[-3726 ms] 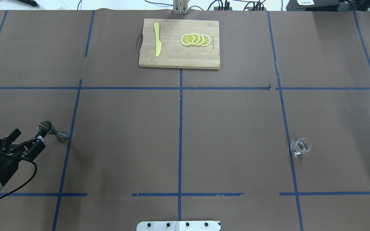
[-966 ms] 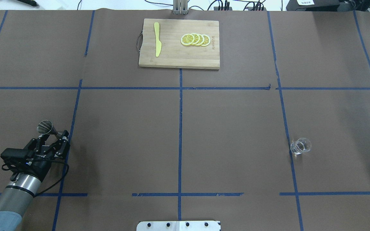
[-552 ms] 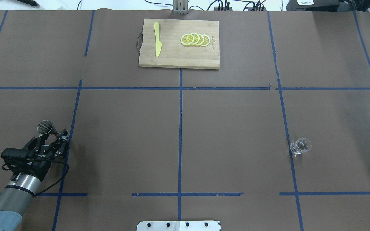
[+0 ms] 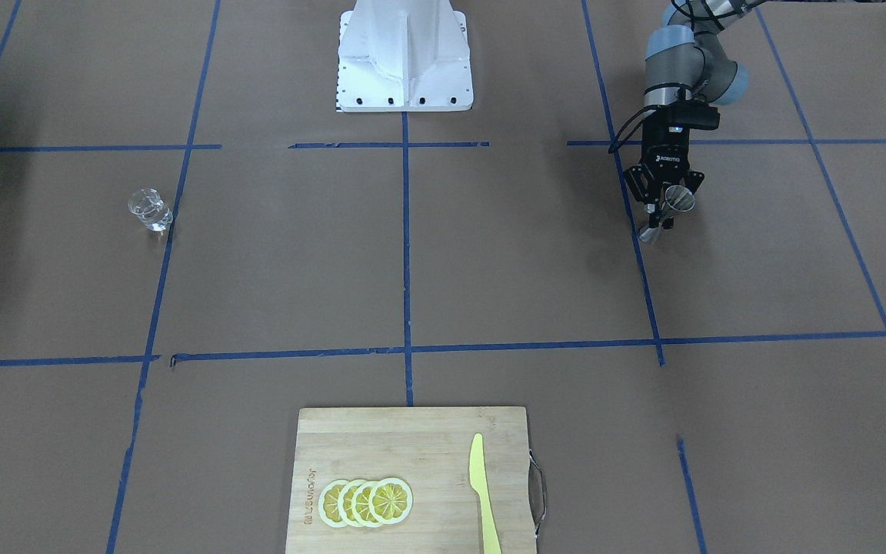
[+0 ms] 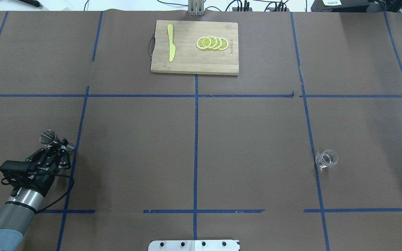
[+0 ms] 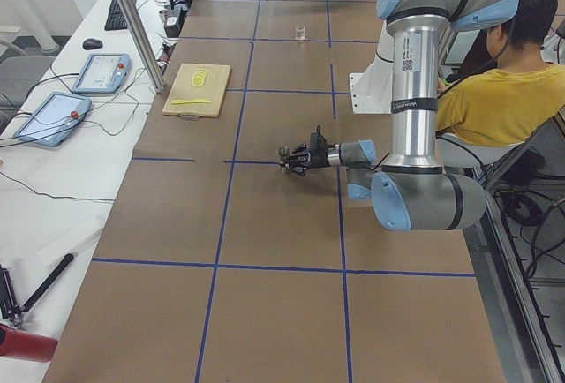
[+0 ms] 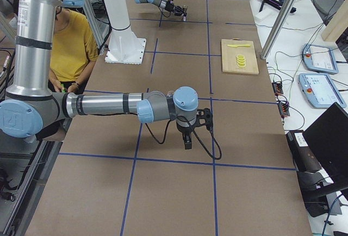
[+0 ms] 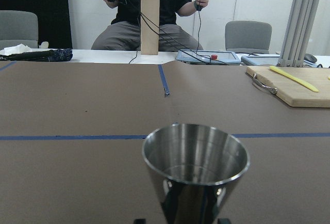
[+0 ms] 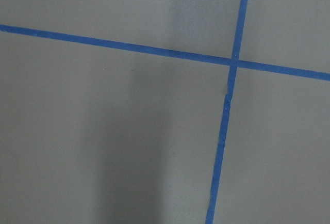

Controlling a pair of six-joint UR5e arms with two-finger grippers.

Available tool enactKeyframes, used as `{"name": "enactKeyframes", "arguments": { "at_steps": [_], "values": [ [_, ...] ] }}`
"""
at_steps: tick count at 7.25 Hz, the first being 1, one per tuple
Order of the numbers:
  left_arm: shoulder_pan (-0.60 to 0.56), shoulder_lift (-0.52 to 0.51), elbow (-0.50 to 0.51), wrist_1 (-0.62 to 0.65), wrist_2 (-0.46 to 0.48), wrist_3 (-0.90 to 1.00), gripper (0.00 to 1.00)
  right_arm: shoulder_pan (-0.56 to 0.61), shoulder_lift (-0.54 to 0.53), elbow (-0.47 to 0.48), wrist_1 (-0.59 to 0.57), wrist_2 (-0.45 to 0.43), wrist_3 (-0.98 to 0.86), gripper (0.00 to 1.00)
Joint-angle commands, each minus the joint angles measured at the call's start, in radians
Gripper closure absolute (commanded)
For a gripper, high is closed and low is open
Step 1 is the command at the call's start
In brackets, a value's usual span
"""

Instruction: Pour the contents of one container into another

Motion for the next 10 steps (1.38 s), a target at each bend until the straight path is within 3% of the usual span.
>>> {"name": "enactKeyframes", "arguments": {
  "at_steps": [1,3,4,6,8,9,10],
  "values": [
    [-0.009,-0.007,-0.006,-0.009,0.017,0.027,1.00,0.000,-0.001,0.000,0.000,0.000,0.000,0.00],
    [-0.027,-0.018,-0.039,-0.027,0.036,0.052,1.00,0.000,-0.001,0.000,0.000,0.000,0.000,0.00],
    [-0.046,-0.016,-0.058,-0.032,0.034,0.310,1.00,0.000,-0.001,-0.001,0.000,0.000,0.000,0.00],
    [-0.055,-0.059,-0.086,-0.176,-0.063,0.354,1.00,0.000,0.000,0.002,0.002,0.002,0.000,0.00],
    [-0.051,-0.195,-0.075,-0.176,-0.170,0.485,1.00,0.000,-0.012,-0.007,0.124,0.031,0.000,0.00],
    [-0.055,-0.212,-0.072,-0.179,-0.226,0.703,1.00,-0.003,-0.012,-0.007,0.139,0.057,-0.002,0.00],
    [-0.077,-0.316,-0.081,-0.178,-0.252,0.799,1.00,-0.014,-0.011,-0.007,0.141,0.066,-0.002,0.00]
  ]
}}
